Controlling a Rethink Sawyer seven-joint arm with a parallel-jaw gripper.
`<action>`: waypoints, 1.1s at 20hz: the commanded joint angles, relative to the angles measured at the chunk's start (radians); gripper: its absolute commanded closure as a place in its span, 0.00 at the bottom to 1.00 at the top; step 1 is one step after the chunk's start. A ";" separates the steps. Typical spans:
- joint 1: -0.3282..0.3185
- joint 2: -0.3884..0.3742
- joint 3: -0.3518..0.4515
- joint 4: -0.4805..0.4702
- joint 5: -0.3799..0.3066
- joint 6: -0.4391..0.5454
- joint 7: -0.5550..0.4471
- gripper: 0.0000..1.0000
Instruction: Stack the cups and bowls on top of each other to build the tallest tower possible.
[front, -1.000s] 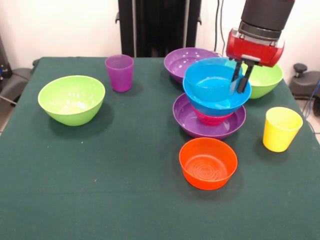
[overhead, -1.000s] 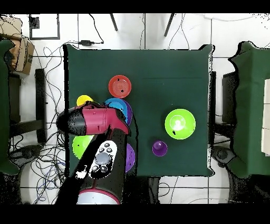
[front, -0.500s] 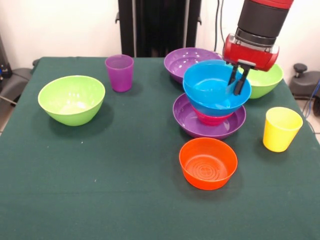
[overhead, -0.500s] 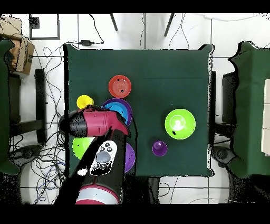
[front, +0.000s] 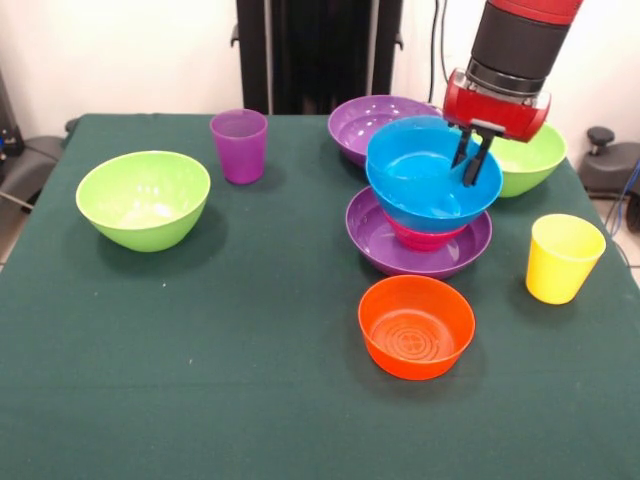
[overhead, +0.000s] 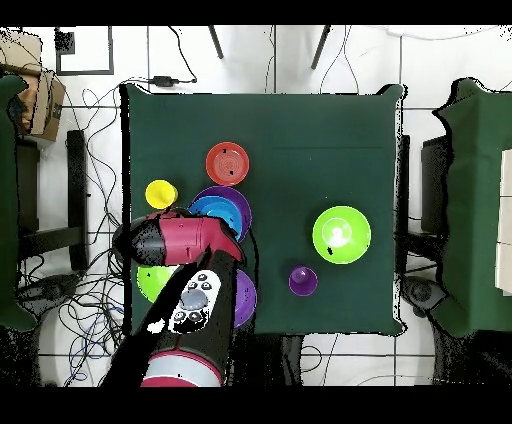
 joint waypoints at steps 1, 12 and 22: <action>0.039 0.026 0.046 0.038 0.040 -0.085 0.213 1.00; 0.081 0.026 0.002 0.011 0.091 -0.052 0.232 0.00; 0.064 0.010 0.003 -0.021 0.113 0.003 0.184 0.00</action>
